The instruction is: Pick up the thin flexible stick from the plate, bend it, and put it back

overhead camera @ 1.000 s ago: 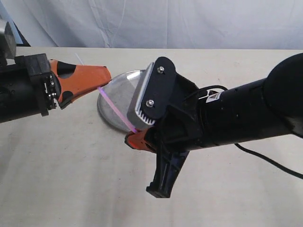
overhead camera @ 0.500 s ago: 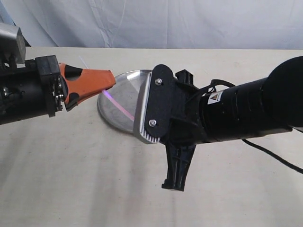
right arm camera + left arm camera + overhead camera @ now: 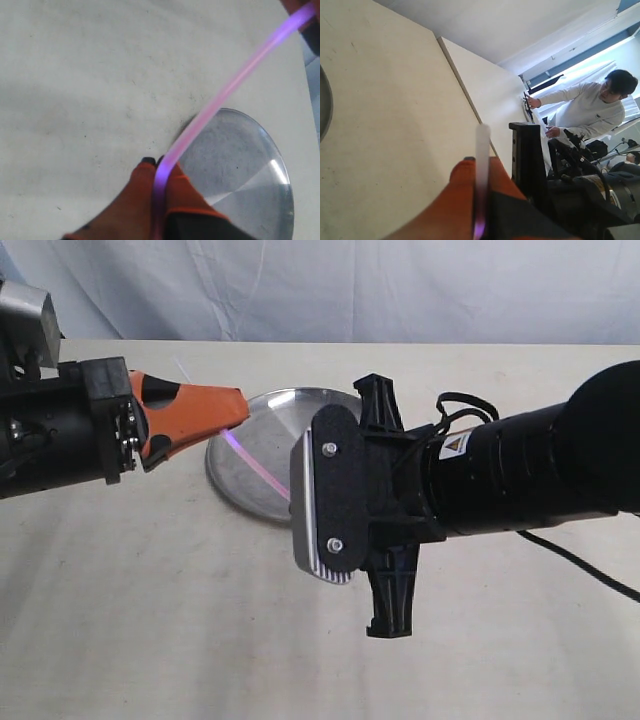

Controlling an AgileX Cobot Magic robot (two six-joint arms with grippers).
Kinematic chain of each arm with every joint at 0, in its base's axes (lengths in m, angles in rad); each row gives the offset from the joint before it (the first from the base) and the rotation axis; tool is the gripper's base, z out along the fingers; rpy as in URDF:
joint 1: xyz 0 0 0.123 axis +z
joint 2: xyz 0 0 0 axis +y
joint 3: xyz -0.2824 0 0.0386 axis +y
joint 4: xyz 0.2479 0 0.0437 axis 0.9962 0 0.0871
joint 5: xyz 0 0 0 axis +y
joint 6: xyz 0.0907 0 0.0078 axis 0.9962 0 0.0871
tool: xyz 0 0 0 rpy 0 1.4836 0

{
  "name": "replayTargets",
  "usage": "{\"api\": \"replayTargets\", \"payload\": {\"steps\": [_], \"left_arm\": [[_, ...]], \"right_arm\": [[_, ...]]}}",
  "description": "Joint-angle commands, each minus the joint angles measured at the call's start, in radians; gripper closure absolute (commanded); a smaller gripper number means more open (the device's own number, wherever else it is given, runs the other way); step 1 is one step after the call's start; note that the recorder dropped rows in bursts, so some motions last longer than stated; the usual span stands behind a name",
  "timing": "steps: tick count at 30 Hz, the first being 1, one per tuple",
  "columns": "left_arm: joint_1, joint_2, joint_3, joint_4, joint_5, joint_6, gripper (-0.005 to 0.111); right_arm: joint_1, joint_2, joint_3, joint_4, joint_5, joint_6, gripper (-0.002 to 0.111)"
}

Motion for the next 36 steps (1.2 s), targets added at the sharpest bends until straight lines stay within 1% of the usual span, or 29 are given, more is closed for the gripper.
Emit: {"api": "replayTargets", "payload": {"steps": [1, 8, 19, 26, 31, 36], "left_arm": [[-0.005, 0.001, -0.023, -0.001, 0.005, 0.004, 0.107], [-0.014, 0.034, -0.025, 0.005, 0.03, -0.001, 0.107], [-0.084, 0.173, -0.1, -0.007, 0.023, 0.007, 0.107], [-0.084, 0.192, -0.101, -0.032, 0.027, 0.006, 0.107], [-0.084, 0.192, -0.101, -0.033, 0.027, -0.052, 0.107], [-0.084, 0.192, -0.101, -0.037, 0.047, -0.079, 0.107]], "right_arm": [[-0.001, -0.006, -0.004, -0.015, 0.02, -0.045, 0.108], [-0.001, -0.006, -0.004, -0.034, 0.001, -0.065, 0.108], [-0.001, -0.008, -0.004, -0.058, -0.003, -0.065, 0.108], [-0.001, -0.008, -0.004, -0.119, -0.001, -0.065, 0.108], [-0.001, -0.008, -0.004, -0.136, -0.001, -0.065, 0.108], [-0.001, -0.008, -0.004, -0.197, -0.011, -0.065, 0.108]]}}
